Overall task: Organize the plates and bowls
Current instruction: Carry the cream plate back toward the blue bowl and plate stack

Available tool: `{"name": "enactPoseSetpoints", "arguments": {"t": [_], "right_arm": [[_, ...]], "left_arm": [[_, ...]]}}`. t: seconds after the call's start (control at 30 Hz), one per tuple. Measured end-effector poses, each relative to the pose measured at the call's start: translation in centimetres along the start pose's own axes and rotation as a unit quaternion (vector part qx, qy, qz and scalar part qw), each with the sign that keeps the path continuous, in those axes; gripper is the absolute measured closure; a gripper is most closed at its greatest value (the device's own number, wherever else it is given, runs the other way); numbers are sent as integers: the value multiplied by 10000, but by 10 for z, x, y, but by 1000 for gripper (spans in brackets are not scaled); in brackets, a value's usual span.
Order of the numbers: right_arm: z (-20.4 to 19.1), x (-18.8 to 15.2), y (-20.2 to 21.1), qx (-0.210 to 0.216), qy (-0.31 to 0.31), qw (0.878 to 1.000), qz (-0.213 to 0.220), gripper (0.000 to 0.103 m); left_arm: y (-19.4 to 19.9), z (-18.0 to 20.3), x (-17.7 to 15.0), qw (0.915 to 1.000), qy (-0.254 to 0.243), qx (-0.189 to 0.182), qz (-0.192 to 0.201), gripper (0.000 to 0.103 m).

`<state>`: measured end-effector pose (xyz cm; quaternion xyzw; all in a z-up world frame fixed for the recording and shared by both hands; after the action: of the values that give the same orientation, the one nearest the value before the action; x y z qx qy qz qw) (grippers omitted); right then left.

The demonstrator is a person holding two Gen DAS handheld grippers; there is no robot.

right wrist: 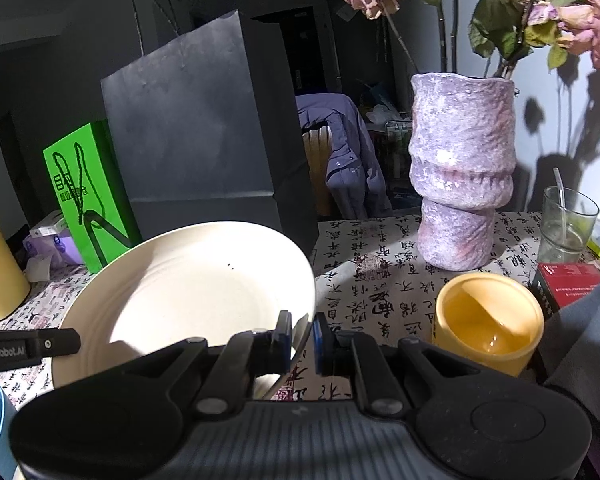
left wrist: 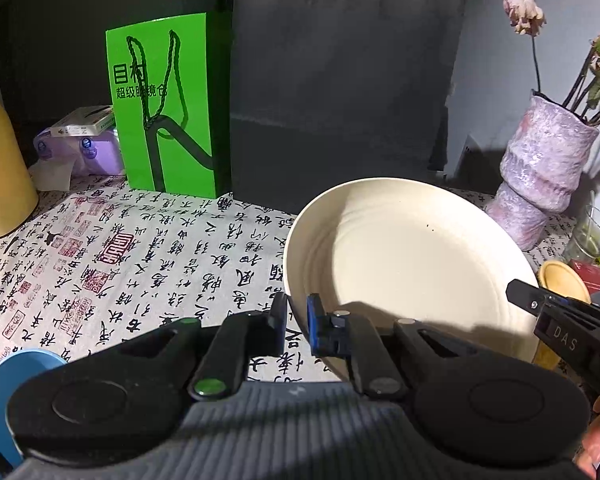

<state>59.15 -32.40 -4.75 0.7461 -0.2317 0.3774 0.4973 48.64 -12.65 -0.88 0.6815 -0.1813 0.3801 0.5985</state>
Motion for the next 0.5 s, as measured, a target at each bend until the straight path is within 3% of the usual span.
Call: {"name": "enactPoseSetpoints", "arguments": {"t": [0.5], "right_arm": [[-4, -8, 40, -40, -103, 9998, 193, 93]], "left_arm": [[34, 0, -11, 9998, -77, -89, 129, 93]]}}
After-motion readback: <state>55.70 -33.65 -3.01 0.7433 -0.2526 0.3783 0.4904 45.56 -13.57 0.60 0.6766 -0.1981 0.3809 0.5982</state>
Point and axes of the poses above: each gripper's, at about its wrist camera, not at the fingertips, and y roughly against the way its jaws point, z to its right, x to its top, the point moved 5 cm from there along -y, roughly the way its jaws point, and after that the axes turned 3 degrees about -y, right-handed, at the moved point
